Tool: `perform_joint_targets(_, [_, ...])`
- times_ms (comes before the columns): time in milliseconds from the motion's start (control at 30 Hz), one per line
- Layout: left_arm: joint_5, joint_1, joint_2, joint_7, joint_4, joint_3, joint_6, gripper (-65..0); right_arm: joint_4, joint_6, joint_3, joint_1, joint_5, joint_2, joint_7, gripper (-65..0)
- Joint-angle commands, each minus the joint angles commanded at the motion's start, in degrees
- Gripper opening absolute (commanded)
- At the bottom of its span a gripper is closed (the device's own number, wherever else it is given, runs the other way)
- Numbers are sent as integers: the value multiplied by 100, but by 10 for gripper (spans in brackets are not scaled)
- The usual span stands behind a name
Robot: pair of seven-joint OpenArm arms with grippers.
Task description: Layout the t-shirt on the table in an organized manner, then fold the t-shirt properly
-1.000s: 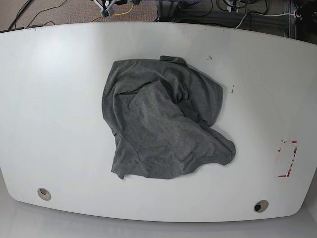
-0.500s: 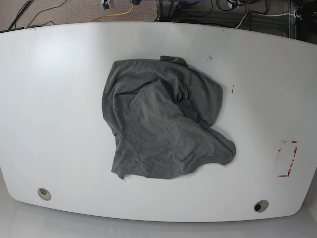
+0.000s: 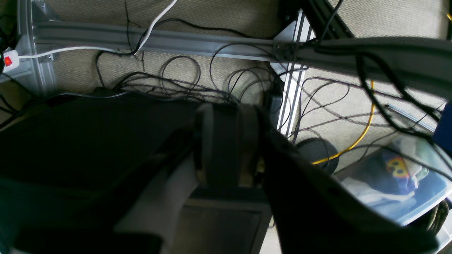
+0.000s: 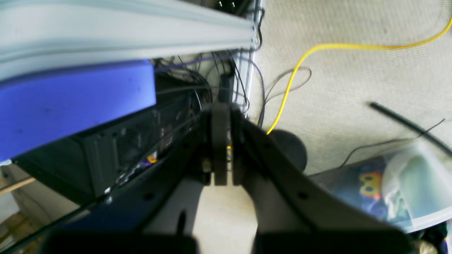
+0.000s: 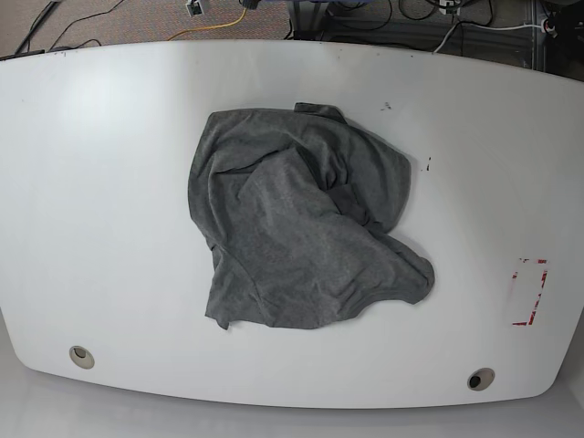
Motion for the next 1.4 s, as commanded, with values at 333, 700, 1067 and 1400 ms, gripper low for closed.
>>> perform_joint_targets(333, [-26, 554, 132, -26, 756, 0, -26, -540, 1284, -352, 0, -870, 9, -9, 0, -644])
perform_joint_targets(700, [-26, 1644, 431, 0, 2418, -9, -35, -540, 3059, -352, 123, -2075, 281, -9, -316, -644])
perform_joint_targets(1067, [-35, 2743, 695, 0, 4369, -9, -35, -540, 4756, -360, 211, -3112, 598, 9, -440, -644])
perform_joint_targets(1400, [-44, 3393, 686, 0, 6136, -18, -35, -540, 6312, -589, 633, -3921, 580, -422, -510, -644])
